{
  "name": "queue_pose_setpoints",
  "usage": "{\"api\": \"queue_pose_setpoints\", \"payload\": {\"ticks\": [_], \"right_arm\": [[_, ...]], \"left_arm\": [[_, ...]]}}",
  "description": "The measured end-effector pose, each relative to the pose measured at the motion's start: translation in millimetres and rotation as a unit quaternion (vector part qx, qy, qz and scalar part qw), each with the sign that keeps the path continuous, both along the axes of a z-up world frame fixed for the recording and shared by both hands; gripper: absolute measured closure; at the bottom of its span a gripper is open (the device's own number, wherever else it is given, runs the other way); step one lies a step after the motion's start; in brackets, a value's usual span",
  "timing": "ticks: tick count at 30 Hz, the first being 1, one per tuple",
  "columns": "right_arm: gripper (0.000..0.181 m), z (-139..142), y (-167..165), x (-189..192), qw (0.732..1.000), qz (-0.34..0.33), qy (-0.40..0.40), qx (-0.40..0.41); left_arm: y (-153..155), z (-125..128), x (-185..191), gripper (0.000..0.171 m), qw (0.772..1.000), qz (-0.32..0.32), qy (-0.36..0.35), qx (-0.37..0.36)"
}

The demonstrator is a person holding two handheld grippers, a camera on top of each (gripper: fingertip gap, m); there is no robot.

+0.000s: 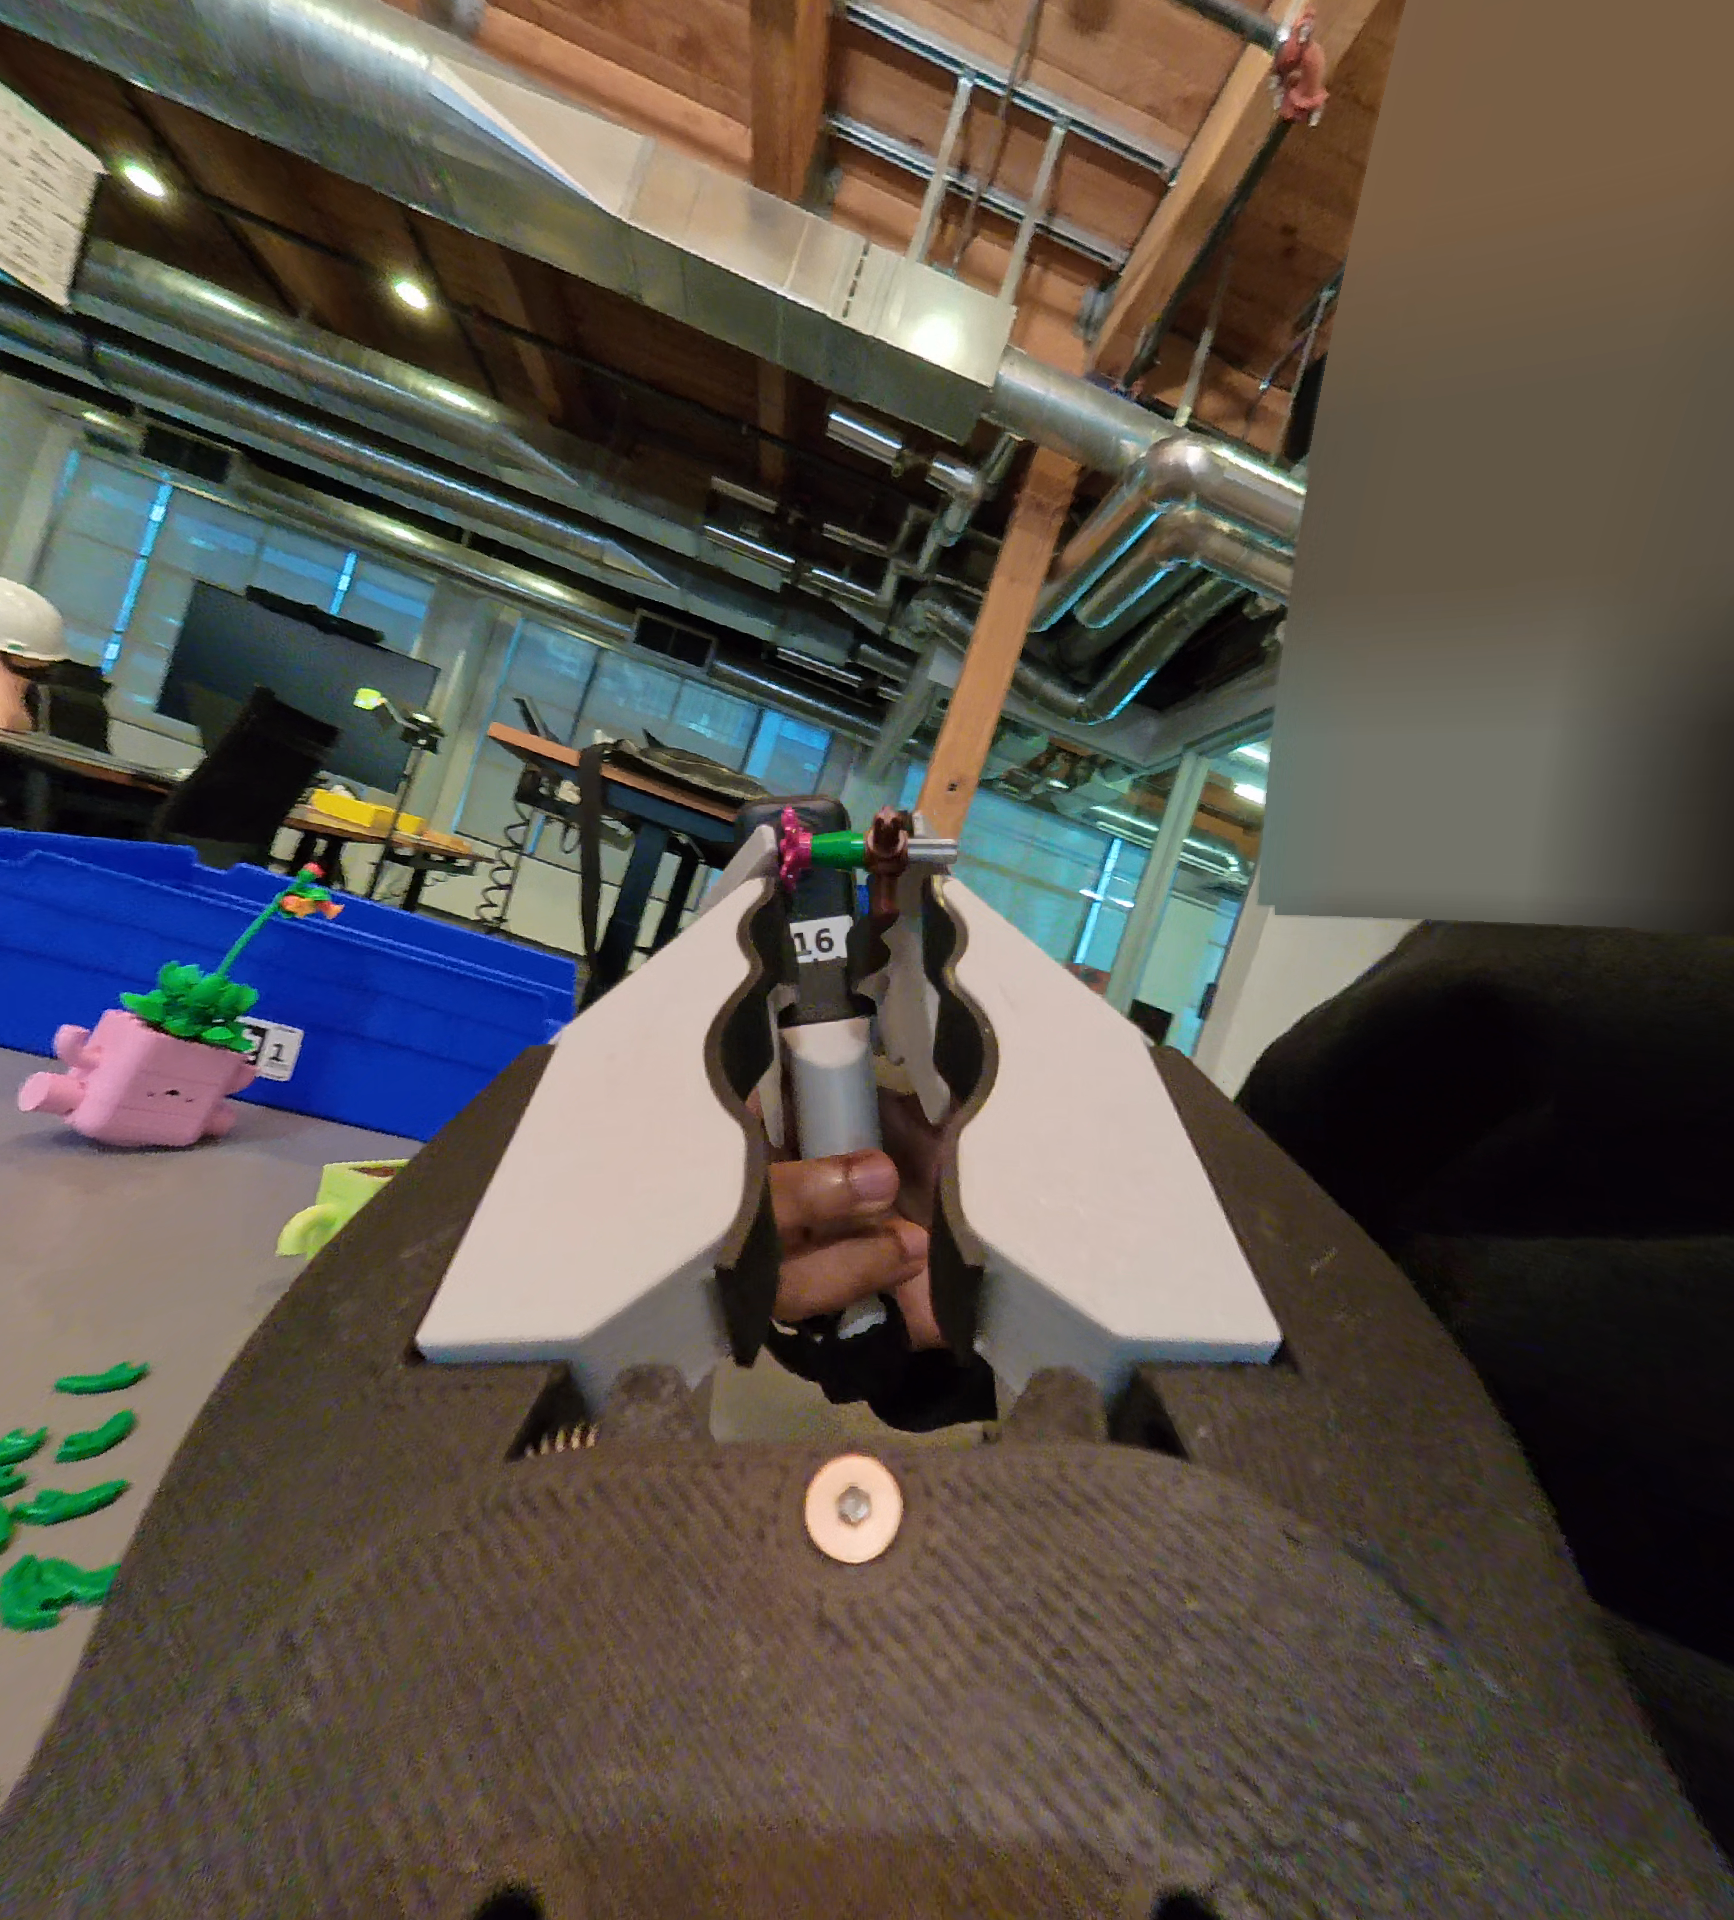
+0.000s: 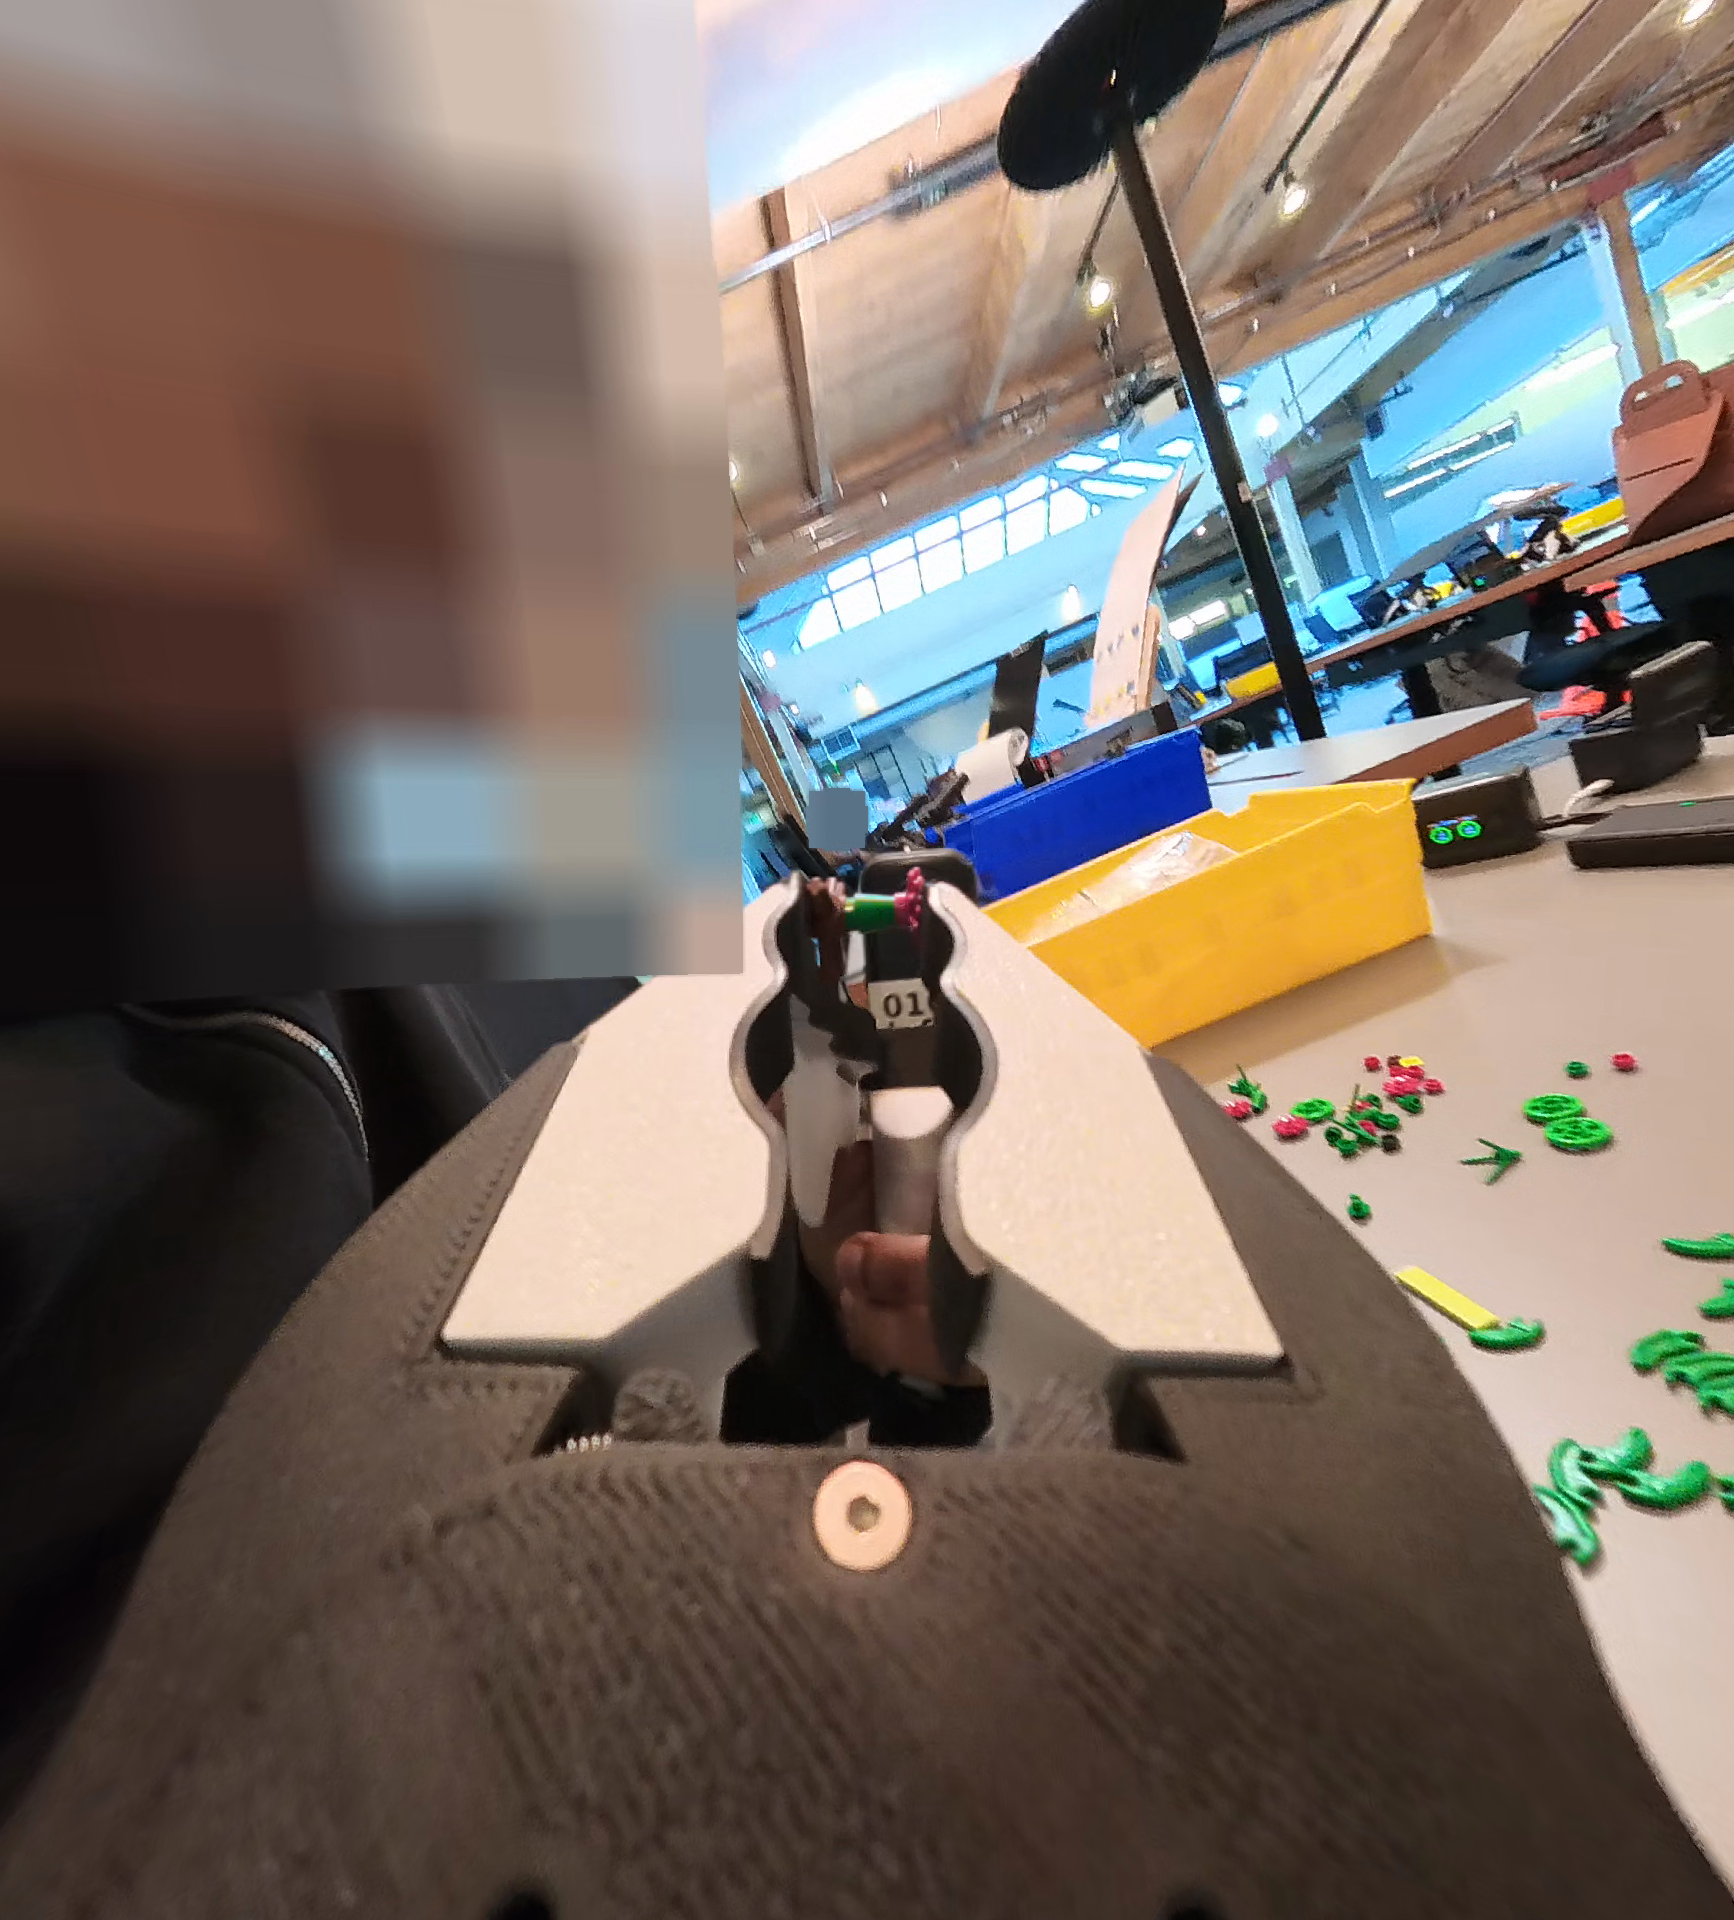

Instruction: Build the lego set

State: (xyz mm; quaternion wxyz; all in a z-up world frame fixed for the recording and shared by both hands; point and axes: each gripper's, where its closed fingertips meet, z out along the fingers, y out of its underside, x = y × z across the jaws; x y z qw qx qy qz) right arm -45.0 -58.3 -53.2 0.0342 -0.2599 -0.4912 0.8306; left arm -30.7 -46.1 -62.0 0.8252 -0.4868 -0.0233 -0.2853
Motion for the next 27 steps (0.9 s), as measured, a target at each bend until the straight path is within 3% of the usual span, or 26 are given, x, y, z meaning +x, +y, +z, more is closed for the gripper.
{"api": "queue_pose_setpoints", "payload": {"ticks": [8,27], "right_arm": [[0.163,-0.4,-6.2,-9.9,1.000,0.010,-0.004,-0.009],[0.162,-3.5,0.0,-5.7,1.000,0.012,-0.003,0.018]], "left_arm": [[-3.6,-1.3,-11.4,0.154,0.999,0.032,0.008,-0.008],[0.4,-5.2,-9.8,0.154,0.999,0.032,0.023,-0.024]]}}
